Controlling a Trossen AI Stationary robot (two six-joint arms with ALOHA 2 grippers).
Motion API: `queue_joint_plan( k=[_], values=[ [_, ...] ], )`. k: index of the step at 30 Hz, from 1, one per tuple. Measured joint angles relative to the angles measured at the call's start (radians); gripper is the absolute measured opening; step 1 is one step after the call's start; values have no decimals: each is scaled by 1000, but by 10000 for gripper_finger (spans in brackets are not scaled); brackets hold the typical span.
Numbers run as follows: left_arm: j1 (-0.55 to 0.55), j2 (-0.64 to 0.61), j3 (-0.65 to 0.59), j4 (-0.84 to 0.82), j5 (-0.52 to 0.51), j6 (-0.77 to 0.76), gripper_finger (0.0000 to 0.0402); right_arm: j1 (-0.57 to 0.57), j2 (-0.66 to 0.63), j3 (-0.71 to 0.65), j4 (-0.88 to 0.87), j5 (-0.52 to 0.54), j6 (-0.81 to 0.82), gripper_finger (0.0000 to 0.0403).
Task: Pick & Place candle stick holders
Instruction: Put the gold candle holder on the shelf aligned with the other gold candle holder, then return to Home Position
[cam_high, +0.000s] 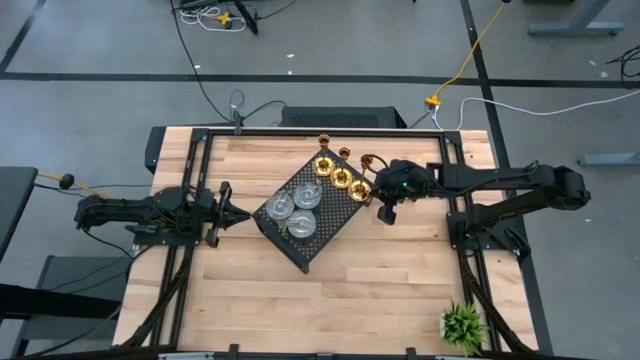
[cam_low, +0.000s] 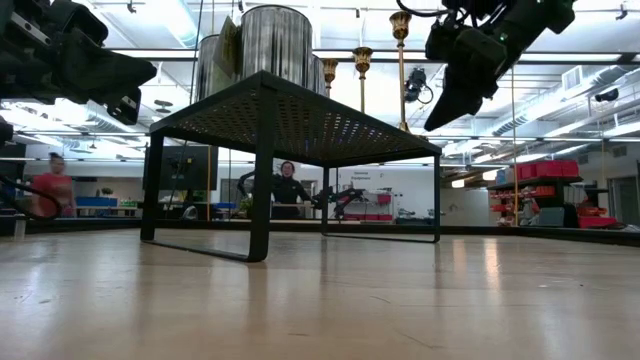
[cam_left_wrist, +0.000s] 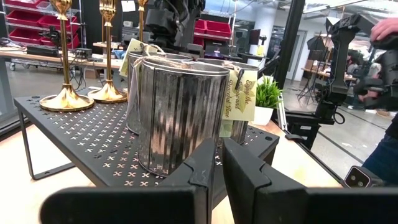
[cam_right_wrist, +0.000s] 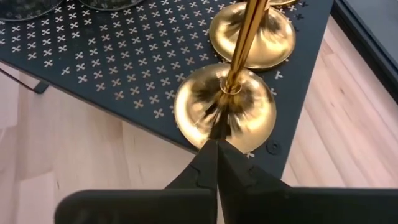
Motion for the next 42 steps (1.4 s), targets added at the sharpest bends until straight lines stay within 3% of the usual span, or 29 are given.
queue_joint_plan(
  k=[22,42],
  values=[
    [0,0,0,0,0,0,39,0,-7,-63,100,0,7,2],
    [0,0,0,0,0,0,39,92,-216,-63,91,-51,22,1]
  ],
)
